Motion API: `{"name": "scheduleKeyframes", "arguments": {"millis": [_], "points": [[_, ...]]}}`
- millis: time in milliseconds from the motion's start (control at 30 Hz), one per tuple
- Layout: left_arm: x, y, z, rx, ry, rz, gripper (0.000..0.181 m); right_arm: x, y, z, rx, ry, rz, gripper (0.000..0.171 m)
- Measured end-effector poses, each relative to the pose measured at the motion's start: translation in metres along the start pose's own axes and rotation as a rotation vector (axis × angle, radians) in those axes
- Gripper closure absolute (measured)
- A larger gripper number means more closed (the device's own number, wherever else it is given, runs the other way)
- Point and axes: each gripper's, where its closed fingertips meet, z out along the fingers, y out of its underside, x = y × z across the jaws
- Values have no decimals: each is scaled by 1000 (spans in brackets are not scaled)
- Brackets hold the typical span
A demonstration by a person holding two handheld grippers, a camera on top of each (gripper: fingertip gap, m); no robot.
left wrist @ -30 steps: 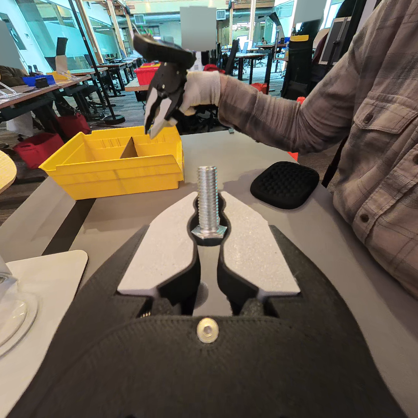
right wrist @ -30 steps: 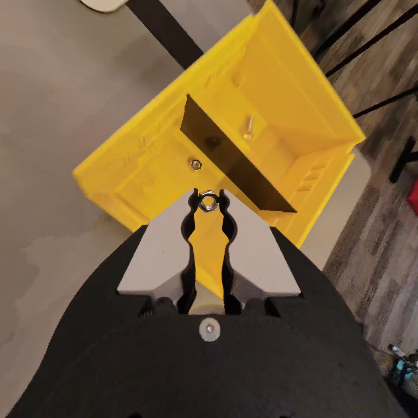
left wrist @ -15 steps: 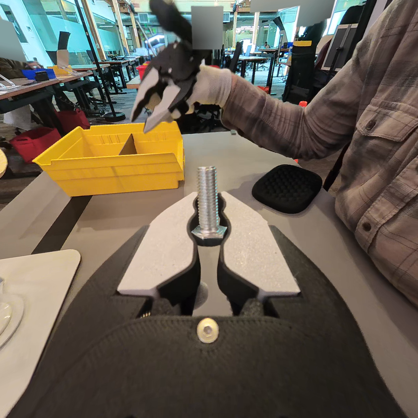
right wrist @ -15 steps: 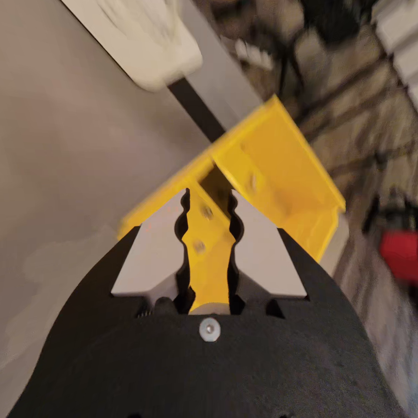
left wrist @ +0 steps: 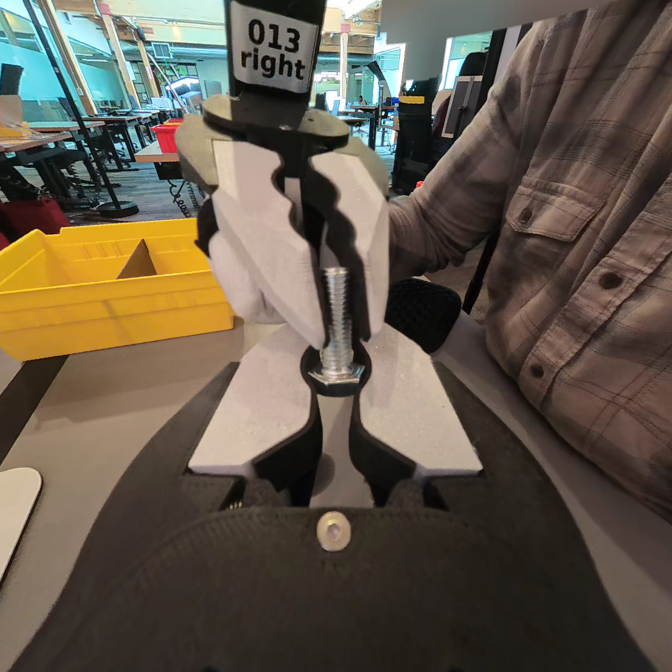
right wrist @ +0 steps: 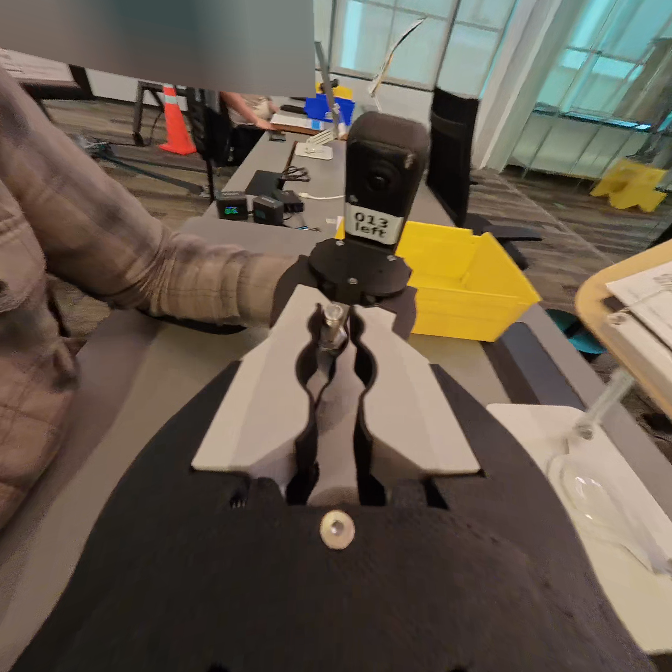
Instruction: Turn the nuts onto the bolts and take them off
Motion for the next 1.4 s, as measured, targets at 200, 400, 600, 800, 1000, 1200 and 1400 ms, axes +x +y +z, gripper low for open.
{"name": "scheduleKeyframes", "arguments": {"millis": [200,400,600,800,1000,1200,1400], "points": [[-6,-2,5,-27,-58,-14,154,1,-12,-10,98,-12,62,164],[-29,0,-6,-126,-245,75,149,82,-13,-102,34,343,-5,164],[-33,0,-15,-178,-295,117,158,217,124,-275,-549,898,118,164],[-36,9,-14,-249,-318,148,159,244,222,-334,-737,1005,343,161],[-41,12,-15,-282,-352,168,158,257,207,-334,-771,1073,278,145],[-70,-5,-59,-343,-599,203,157,246,62,-263,-423,1044,55,149],[-96,-27,-192,-557,-1099,196,158,184,-58,-186,-75,863,-170,153]]}}
